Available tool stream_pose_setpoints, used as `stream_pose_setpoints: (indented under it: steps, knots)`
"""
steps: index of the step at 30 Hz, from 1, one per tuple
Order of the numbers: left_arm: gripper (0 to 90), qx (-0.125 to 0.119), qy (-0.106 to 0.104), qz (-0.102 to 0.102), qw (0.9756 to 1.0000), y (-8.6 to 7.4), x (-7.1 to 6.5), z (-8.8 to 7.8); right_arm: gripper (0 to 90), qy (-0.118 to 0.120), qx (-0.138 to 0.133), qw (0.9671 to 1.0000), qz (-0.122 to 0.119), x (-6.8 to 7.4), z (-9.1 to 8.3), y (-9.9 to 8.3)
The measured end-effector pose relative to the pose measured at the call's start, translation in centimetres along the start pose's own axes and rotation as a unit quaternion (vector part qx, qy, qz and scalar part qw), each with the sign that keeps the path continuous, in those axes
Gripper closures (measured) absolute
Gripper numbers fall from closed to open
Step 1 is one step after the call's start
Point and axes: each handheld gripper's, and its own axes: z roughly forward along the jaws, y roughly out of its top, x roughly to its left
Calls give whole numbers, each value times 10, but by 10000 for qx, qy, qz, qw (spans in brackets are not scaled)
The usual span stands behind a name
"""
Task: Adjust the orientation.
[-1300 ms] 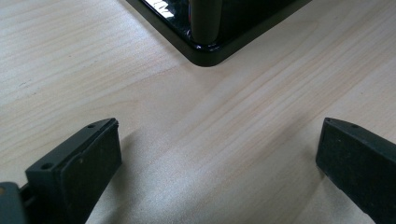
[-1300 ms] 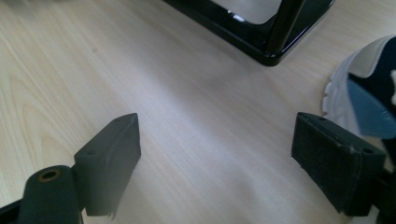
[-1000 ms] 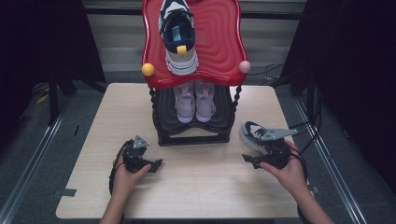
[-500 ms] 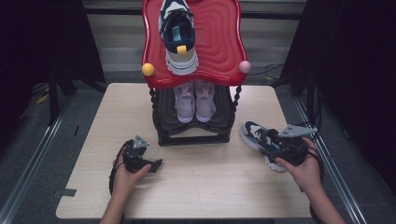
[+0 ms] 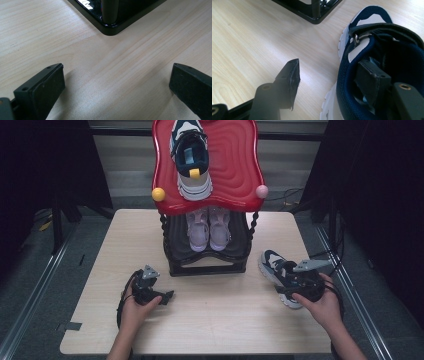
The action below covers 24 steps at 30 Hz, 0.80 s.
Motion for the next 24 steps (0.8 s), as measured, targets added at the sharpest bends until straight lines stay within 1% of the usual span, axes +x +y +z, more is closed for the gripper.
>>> stream_pose_setpoints:
  steps: [1, 4, 6, 7, 9, 11, 13, 14, 15, 18, 21, 24]
  knots:
    - [0, 1, -2, 2, 10000, 0, 0, 0, 365, 27, 27, 10000, 29, 2, 0, 1]
    - [0, 1, 0, 1, 10000, 0, 0, 0, 349, 128, -30, 9999, 51, 8, 1, 3]
    - [0, 0, 0, -1, 10000, 0, 0, 0, 355, 94, -16, 10000, -17, 10, 1, 3]
    - [0, 0, 7, 4, 10000, 0, 0, 0, 376, 75, 4, 10000, 22, 11, 1, 3]
    - [0, -10, -5, -4, 10000, 0, 0, 0, 486, 19, -2, 10000, 46, 9, -2, 1]
    - [0, 0, -2, -4, 10000, 0, 0, 0, 613, -56, -62, 9999, 143, 5, -3, -1]
    - [0, -15, -11, -6, 10000, 0, 0, 0, 713, -103, -150, 9993, 314, 0, -4, -3]
    - [0, -2, 0, -5, 10000, 0, 0, 0, 761, -81, -213, 9988, 422, -2, -4, -3]
    - [0, -1, 0, -4, 10000, 0, 0, 0, 779, -116, -229, 9986, 458, -4, -4, -3]
    - [0, -4, 3, 1, 10000, 0, 0, 0, 807, -148, -395, 9970, 654, -7, -1, -1]
    - [0, -1, 0, -3, 10000, 0, 0, 0, 819, -322, -471, 9953, 782, -7, 5, 4]
    - [0, 2, 18, 17, 10000, 0, 0, 0, 820, -446, -529, 9933, 924, -10, 15, 12]
